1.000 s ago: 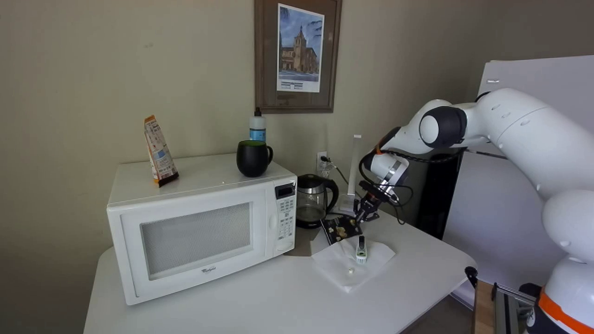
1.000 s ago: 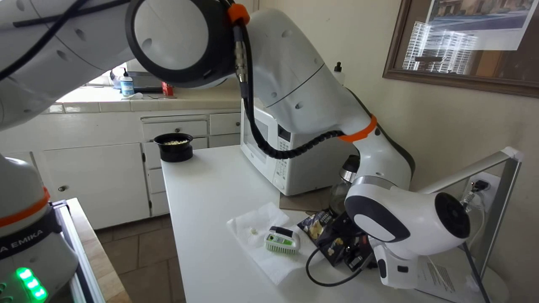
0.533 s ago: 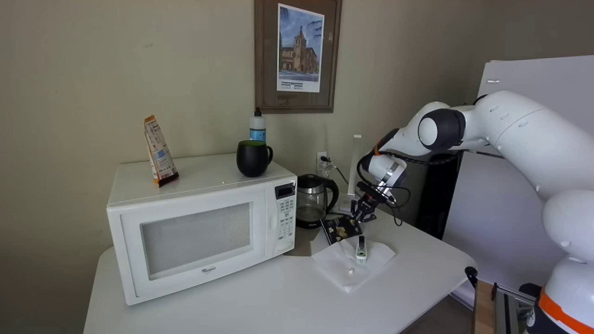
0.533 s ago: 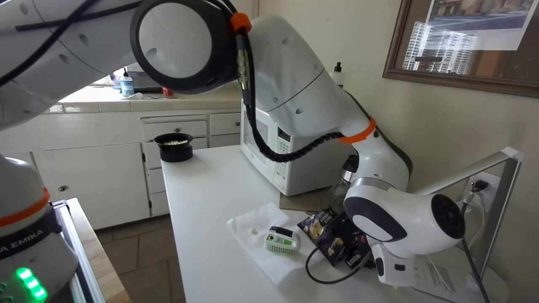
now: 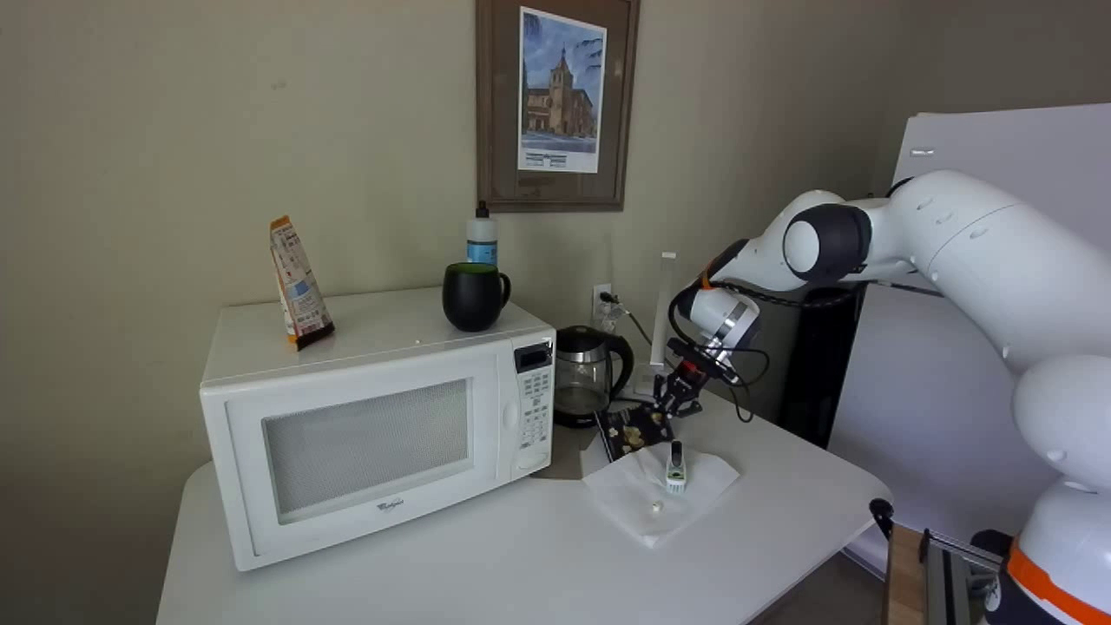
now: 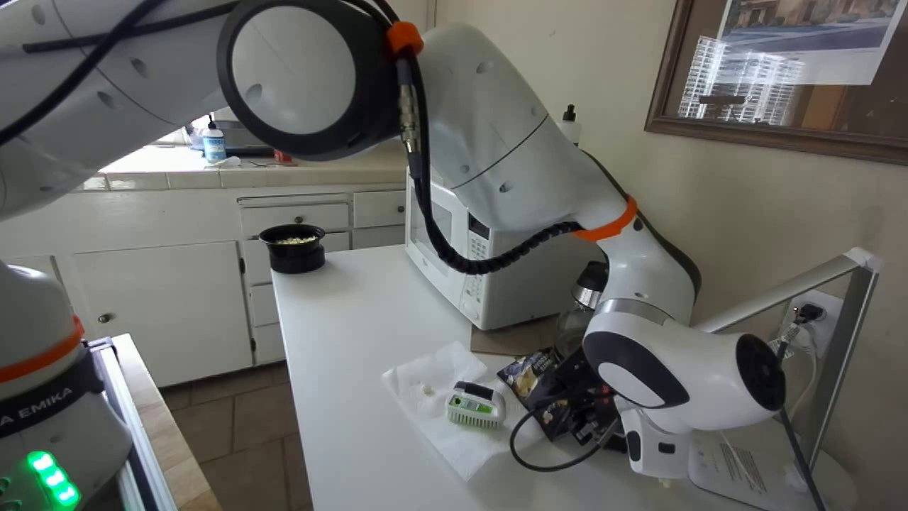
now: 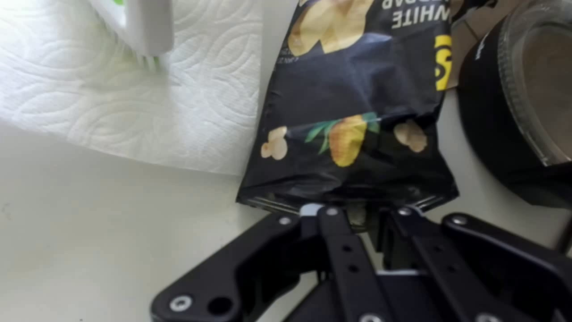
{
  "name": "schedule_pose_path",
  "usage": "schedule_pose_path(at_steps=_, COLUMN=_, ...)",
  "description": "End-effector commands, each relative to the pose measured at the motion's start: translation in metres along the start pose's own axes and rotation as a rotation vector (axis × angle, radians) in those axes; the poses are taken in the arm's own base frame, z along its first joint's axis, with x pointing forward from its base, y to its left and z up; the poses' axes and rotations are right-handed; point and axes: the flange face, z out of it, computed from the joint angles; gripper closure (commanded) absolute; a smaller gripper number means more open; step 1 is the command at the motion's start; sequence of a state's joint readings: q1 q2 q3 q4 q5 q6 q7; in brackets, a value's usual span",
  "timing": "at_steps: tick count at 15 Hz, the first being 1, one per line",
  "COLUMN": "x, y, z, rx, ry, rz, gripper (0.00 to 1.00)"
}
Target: Put the white object in the black packet
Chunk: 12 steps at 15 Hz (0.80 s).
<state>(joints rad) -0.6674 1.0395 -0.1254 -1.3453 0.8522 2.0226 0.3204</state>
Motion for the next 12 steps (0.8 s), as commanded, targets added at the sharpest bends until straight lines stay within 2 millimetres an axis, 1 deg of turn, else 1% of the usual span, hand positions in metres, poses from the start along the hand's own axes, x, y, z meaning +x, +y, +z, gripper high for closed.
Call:
schedule_pose_path(at_steps=1, x=0.0018, y=-0.0003, z=0.0014, rx=0.005, ry=-0.063, rz=0.006, gripper=0.56)
schedule_pose_path(at_steps=2, x=0.0013, y=-0.0002, z=0.0007, rx=0.003, ry=-0.073, rz=0.005, gripper=0.56)
schedule_pose_path(at_steps=3, x=0.0009, y=-0.0002, z=0.0004, rx=0.000, ry=-0.081, rz=0.004, gripper=0.53)
schedule_pose_path(at_steps=6, x=-0.0003, y=0.0006, z=-0.0001, rx=-0.012, ry=-0.094, rz=0.003, gripper=0.30)
schedule_pose_path(at_steps=8, x=0.0004, y=0.0009, z=-0.0007, rx=-0.019, ry=-0.096, rz=0.003, gripper=0.16)
schedule_pose_path(at_steps=9, x=0.0003, y=0.0008, z=-0.0009, rx=-0.023, ry=-0.092, rz=0.002, gripper=0.08)
schedule_pose_path(at_steps=10, x=0.0010, y=0.0005, z=-0.0014, rx=-0.025, ry=-0.083, rz=0.001, gripper=0.02)
schedule_pose_path(at_steps=12, x=0.0024, y=0.0012, z=-0.0043, rx=-0.038, ry=-0.057, rz=0.000, gripper=0.00)
